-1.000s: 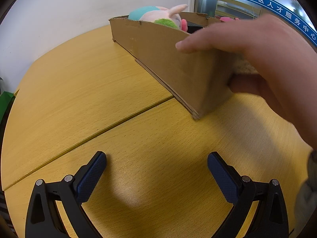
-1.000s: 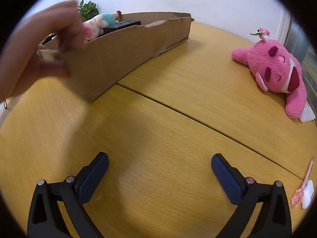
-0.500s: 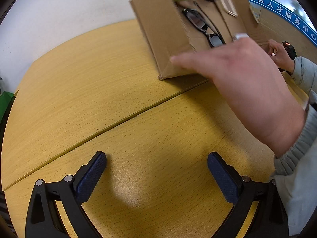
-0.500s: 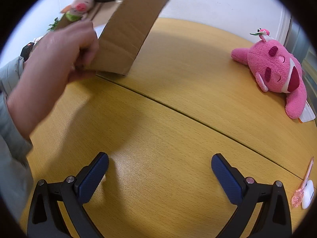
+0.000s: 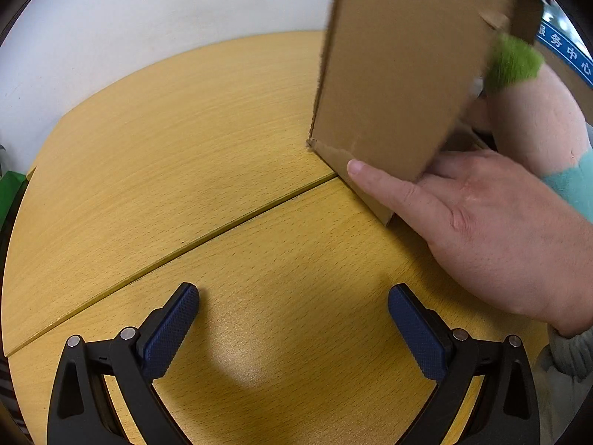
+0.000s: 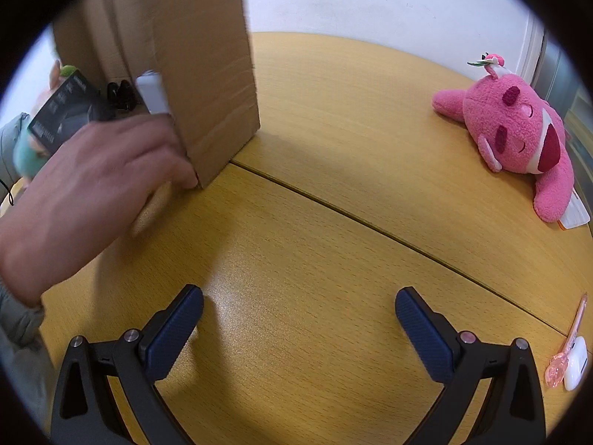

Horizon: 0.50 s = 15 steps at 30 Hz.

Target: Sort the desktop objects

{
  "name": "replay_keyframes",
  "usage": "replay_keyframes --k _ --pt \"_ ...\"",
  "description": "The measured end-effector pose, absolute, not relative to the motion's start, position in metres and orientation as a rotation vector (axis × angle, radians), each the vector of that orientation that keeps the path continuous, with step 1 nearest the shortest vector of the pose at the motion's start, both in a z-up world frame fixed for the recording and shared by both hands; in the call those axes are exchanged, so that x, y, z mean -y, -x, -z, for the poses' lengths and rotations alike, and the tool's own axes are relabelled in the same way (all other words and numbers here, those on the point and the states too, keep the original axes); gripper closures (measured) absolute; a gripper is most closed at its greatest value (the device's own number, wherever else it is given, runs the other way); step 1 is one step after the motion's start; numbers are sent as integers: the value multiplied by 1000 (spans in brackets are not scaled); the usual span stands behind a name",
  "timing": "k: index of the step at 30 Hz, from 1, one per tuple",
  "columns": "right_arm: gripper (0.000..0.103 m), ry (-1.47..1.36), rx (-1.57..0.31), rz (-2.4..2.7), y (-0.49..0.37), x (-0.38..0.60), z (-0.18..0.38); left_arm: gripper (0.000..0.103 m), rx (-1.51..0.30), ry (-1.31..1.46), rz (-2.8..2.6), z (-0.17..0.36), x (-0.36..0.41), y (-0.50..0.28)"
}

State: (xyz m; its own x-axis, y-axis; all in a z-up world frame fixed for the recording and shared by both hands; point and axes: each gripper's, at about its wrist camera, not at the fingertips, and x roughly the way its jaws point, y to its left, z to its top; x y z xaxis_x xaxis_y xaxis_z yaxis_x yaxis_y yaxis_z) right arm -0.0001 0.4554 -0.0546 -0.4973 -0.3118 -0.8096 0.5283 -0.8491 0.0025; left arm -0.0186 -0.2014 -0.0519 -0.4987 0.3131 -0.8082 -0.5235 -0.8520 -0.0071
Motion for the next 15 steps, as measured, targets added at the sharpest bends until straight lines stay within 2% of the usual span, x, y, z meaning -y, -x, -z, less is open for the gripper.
replay_keyframes --k 15 --pt "0 -1193 -340 2338 -1 -454 56 0 -328 1194 -2343 50 202 18"
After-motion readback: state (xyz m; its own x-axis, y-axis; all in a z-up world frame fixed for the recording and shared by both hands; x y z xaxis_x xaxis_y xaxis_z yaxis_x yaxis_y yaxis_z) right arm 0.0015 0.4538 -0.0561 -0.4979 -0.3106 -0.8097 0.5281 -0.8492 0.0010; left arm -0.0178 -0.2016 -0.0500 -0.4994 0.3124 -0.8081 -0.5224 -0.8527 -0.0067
